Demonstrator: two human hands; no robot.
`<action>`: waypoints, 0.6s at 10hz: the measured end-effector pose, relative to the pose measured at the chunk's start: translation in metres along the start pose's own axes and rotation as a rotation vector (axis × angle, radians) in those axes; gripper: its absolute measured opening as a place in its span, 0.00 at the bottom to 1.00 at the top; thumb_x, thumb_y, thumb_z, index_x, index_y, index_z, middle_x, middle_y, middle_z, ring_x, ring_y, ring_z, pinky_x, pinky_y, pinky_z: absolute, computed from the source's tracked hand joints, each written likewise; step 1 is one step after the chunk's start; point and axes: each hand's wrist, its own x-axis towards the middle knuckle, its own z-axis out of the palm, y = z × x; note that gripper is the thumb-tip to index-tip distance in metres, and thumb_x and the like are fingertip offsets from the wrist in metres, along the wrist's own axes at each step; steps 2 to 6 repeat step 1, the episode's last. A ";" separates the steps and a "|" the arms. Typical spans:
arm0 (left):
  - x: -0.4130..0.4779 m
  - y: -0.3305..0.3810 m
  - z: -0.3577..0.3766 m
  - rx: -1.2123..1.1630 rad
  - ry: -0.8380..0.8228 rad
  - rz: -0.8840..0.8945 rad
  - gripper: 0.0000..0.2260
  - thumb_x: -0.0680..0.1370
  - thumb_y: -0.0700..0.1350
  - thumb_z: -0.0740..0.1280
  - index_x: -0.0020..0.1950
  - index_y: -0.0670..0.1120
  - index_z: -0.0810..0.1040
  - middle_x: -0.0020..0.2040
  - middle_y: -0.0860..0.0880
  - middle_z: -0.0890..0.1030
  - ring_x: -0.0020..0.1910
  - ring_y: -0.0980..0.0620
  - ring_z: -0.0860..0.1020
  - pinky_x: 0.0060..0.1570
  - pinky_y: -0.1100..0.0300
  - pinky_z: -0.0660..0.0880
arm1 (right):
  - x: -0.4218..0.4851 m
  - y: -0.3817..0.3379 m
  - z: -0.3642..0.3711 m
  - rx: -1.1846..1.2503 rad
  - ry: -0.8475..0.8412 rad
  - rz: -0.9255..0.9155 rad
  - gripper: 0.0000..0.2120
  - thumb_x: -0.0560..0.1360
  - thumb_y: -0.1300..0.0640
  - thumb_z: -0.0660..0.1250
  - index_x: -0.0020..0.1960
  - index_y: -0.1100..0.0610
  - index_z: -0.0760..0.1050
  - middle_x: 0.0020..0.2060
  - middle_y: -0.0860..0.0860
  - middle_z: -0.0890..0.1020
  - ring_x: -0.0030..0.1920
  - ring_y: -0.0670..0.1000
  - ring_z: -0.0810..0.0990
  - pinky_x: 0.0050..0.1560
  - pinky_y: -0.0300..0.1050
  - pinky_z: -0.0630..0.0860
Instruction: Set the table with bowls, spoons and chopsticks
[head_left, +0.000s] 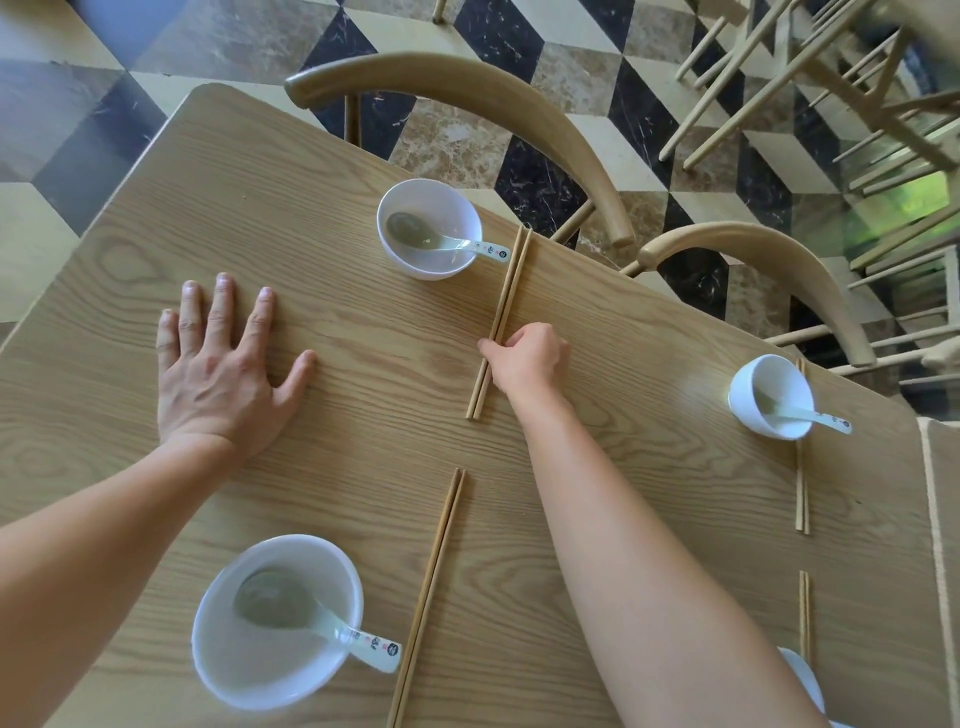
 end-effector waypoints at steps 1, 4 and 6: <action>0.002 -0.003 -0.002 -0.023 0.003 0.002 0.37 0.76 0.71 0.50 0.80 0.53 0.58 0.82 0.43 0.53 0.80 0.40 0.46 0.77 0.46 0.40 | -0.024 0.006 -0.007 -0.011 0.064 0.015 0.11 0.72 0.49 0.72 0.42 0.57 0.79 0.38 0.53 0.82 0.46 0.54 0.79 0.50 0.44 0.76; 0.002 -0.003 -0.002 -0.023 0.003 0.002 0.37 0.76 0.71 0.50 0.80 0.53 0.58 0.82 0.43 0.53 0.80 0.40 0.46 0.77 0.46 0.40 | -0.024 0.006 -0.007 -0.011 0.064 0.015 0.11 0.72 0.49 0.72 0.42 0.57 0.79 0.38 0.53 0.82 0.46 0.54 0.79 0.50 0.44 0.76; 0.002 -0.003 -0.002 -0.023 0.003 0.002 0.37 0.76 0.71 0.50 0.80 0.53 0.58 0.82 0.43 0.53 0.80 0.40 0.46 0.77 0.46 0.40 | -0.024 0.006 -0.007 -0.011 0.064 0.015 0.11 0.72 0.49 0.72 0.42 0.57 0.79 0.38 0.53 0.82 0.46 0.54 0.79 0.50 0.44 0.76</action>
